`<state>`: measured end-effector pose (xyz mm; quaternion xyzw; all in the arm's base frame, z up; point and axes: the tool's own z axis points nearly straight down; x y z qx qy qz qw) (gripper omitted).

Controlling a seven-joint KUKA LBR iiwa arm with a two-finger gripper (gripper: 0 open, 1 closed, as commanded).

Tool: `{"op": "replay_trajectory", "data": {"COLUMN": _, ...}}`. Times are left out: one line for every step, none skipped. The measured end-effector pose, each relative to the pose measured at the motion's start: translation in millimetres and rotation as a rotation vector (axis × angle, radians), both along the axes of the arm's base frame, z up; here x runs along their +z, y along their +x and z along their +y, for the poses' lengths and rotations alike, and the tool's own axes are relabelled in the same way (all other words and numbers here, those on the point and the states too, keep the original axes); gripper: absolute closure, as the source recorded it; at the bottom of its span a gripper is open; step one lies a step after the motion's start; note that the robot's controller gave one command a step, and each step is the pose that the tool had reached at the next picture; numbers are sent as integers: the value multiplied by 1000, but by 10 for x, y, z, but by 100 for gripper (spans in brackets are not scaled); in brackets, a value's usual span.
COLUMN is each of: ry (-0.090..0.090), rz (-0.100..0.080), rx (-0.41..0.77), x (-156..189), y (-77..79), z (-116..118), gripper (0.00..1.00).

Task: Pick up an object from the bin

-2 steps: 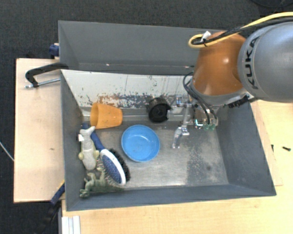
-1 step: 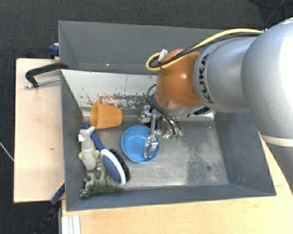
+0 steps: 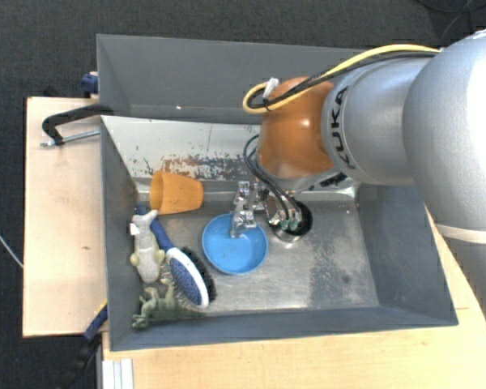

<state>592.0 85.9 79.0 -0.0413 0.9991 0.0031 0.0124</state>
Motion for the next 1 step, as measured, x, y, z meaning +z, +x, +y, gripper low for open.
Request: {"op": "replay_trajectory", "data": {"ry": -4, "rz": 9, "rx": -25, "x": 1723, "y": 81, "z": -137, "gripper": 100}}
